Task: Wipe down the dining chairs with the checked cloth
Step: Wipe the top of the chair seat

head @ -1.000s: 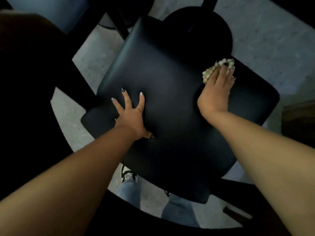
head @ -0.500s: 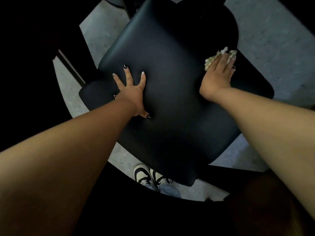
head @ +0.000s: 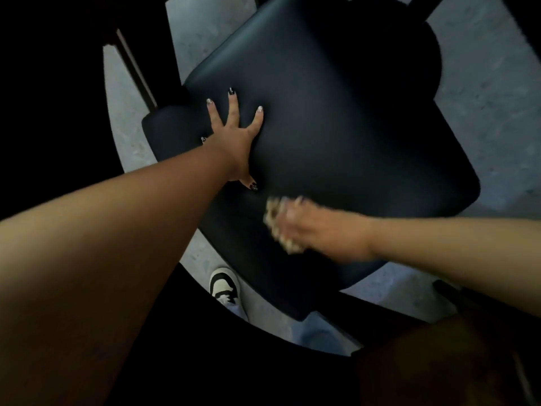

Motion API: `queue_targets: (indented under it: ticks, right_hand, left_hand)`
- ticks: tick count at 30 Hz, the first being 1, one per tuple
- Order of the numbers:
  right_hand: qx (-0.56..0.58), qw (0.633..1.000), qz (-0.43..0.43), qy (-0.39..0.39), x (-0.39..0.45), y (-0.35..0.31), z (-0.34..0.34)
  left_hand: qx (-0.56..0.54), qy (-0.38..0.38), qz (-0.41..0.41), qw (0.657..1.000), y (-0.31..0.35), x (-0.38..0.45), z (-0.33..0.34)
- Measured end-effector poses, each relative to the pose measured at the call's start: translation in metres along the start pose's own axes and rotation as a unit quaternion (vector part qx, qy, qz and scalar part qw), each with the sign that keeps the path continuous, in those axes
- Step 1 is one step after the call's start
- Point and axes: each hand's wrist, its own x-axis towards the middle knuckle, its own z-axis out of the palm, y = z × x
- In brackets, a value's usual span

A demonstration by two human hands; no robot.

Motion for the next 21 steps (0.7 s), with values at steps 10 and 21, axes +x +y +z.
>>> queue_targets:
  ticks: [10,21]
  right_hand:
    - [0.012,0.826,0.530,0.192,-0.023,0.114,-0.055]
    - [-0.033,0.981,-0.187,-0.039,-0.009,-0.017,0.005]
  left_hand:
    - [-0.016,0.027,-0.019,0.999,-0.001,0.001,0.006]
    - [-0.013,0.043,-0.024,0.999,0.001,-0.003,0.005]
